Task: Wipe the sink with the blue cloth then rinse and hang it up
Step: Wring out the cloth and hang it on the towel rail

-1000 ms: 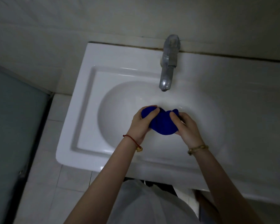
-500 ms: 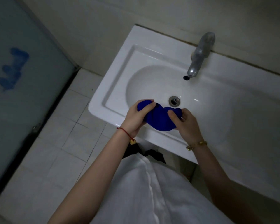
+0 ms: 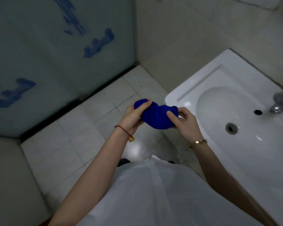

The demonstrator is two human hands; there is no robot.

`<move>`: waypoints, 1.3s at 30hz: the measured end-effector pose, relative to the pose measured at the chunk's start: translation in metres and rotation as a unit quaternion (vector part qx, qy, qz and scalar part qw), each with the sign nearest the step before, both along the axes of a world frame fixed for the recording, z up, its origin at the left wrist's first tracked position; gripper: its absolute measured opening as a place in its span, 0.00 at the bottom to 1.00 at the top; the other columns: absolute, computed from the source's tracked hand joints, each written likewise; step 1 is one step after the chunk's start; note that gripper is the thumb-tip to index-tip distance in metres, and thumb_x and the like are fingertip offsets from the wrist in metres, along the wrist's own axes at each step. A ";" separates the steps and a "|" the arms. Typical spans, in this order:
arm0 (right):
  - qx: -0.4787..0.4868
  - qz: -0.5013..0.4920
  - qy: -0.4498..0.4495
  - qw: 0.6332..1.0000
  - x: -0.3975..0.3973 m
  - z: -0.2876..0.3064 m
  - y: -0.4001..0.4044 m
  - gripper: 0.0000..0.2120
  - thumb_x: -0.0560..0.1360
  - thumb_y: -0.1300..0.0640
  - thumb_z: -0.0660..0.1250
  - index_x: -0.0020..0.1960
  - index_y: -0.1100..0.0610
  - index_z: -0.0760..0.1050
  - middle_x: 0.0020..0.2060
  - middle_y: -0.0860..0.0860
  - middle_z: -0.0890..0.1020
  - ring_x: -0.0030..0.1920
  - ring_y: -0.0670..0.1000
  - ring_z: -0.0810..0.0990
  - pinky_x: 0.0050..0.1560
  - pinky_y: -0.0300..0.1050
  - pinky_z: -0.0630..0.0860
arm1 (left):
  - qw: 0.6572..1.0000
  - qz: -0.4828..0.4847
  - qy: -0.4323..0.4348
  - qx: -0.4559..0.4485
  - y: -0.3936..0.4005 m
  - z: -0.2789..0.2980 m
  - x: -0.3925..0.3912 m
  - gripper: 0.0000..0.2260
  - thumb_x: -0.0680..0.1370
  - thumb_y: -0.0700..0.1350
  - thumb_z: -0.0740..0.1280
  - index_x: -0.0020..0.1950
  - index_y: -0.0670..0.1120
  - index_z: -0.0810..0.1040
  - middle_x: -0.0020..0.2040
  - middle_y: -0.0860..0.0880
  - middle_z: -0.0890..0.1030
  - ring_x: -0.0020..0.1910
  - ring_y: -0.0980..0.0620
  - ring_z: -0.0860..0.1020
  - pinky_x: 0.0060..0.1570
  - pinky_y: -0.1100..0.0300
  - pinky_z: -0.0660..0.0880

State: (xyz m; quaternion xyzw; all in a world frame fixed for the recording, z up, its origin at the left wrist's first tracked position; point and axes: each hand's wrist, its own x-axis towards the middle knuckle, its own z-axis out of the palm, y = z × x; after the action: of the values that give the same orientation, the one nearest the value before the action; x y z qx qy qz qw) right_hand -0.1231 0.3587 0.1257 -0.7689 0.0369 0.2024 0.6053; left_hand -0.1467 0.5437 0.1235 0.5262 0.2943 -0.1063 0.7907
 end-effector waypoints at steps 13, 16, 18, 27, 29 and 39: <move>0.042 0.026 -0.063 0.997 -0.033 0.016 0.272 0.08 0.76 0.62 0.68 0.53 0.63 0.74 0.49 0.58 0.81 0.46 0.54 0.83 0.46 0.47 0.82 | 0.998 -0.040 -0.039 0.034 0.290 0.014 -0.043 0.17 0.75 0.45 0.73 0.64 0.48 0.78 0.57 0.50 0.84 0.57 0.54 0.82 0.50 0.60 0.80; 0.049 0.001 -0.084 0.995 -0.025 0.027 0.302 0.06 0.76 0.63 0.67 0.52 0.63 0.75 0.47 0.56 0.82 0.46 0.54 0.82 0.49 0.50 0.81 | 0.992 -0.096 -0.049 0.059 0.328 0.021 -0.032 0.17 0.76 0.45 0.73 0.65 0.49 0.78 0.58 0.52 0.84 0.57 0.56 0.81 0.53 0.60 0.79; 0.060 -0.021 -0.092 0.994 -0.015 0.033 0.317 0.05 0.76 0.64 0.68 0.51 0.62 0.76 0.46 0.55 0.81 0.46 0.53 0.81 0.50 0.50 0.80 | 0.984 -0.141 -0.062 0.087 0.349 0.028 -0.018 0.18 0.76 0.46 0.73 0.65 0.48 0.78 0.58 0.52 0.83 0.57 0.56 0.82 0.53 0.61 0.80; 0.159 -0.117 -0.067 0.978 0.056 0.053 0.371 0.06 0.76 0.64 0.67 0.53 0.63 0.76 0.45 0.55 0.81 0.46 0.49 0.80 0.49 0.45 0.80 | 0.946 -0.257 -0.126 0.156 0.413 0.058 0.078 0.12 0.77 0.45 0.72 0.60 0.47 0.82 0.55 0.50 0.84 0.55 0.55 0.82 0.49 0.63 0.79; 0.159 -0.130 -0.066 0.976 0.076 0.054 0.384 0.10 0.76 0.64 0.67 0.56 0.66 0.75 0.46 0.55 0.80 0.47 0.50 0.79 0.51 0.47 0.79 | 0.938 -0.276 -0.126 0.166 0.426 0.061 0.103 0.09 0.76 0.45 0.72 0.56 0.48 0.83 0.51 0.52 0.85 0.51 0.57 0.83 0.45 0.67 0.78; 0.170 -0.216 -0.066 0.959 0.177 0.062 0.427 0.03 0.73 0.63 0.71 0.47 0.60 0.80 0.40 0.53 0.83 0.42 0.48 0.82 0.45 0.41 0.80 | 0.877 -0.371 -0.147 0.267 0.482 0.078 0.239 0.12 0.72 0.52 0.76 0.51 0.47 0.83 0.47 0.52 0.86 0.50 0.55 0.83 0.48 0.62 0.78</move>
State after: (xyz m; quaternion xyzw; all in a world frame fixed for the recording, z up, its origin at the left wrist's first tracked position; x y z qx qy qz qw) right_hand 0.0535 0.7854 0.1875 -0.6403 0.1270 0.0189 0.7573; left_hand 0.0919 1.0257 0.2014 0.7978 -0.0250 -0.2300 0.5568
